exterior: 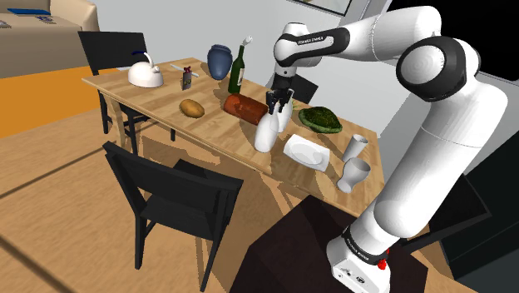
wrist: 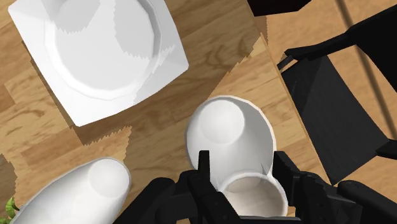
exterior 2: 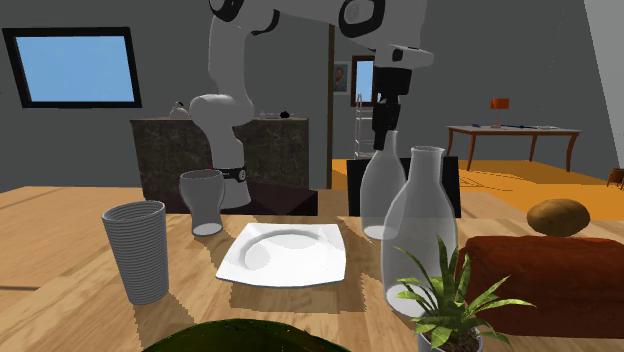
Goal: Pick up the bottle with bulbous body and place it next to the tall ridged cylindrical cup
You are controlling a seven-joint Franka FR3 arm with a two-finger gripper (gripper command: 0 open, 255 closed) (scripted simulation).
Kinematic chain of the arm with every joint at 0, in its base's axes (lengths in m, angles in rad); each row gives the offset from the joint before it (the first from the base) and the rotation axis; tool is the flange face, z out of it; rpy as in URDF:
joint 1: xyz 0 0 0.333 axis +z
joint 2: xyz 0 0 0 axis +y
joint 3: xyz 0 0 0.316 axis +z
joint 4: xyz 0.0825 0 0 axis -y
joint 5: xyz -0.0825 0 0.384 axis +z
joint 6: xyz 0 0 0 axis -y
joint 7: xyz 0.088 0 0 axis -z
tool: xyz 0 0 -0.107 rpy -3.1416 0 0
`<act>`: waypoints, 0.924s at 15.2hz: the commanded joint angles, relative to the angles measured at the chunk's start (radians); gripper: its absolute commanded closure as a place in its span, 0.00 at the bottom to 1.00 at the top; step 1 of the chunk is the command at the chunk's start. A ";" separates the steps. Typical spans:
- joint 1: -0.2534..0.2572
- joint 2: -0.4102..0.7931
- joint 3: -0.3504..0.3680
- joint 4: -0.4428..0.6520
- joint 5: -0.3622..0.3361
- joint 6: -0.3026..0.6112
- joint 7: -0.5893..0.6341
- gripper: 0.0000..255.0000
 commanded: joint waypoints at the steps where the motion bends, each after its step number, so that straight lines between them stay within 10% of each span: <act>1: 0.000 0.000 0.000 0.000 0.000 0.000 0.000 1.00; 14: 0.001 -0.028 -0.001 0.098 -0.005 -0.127 0.000 1.00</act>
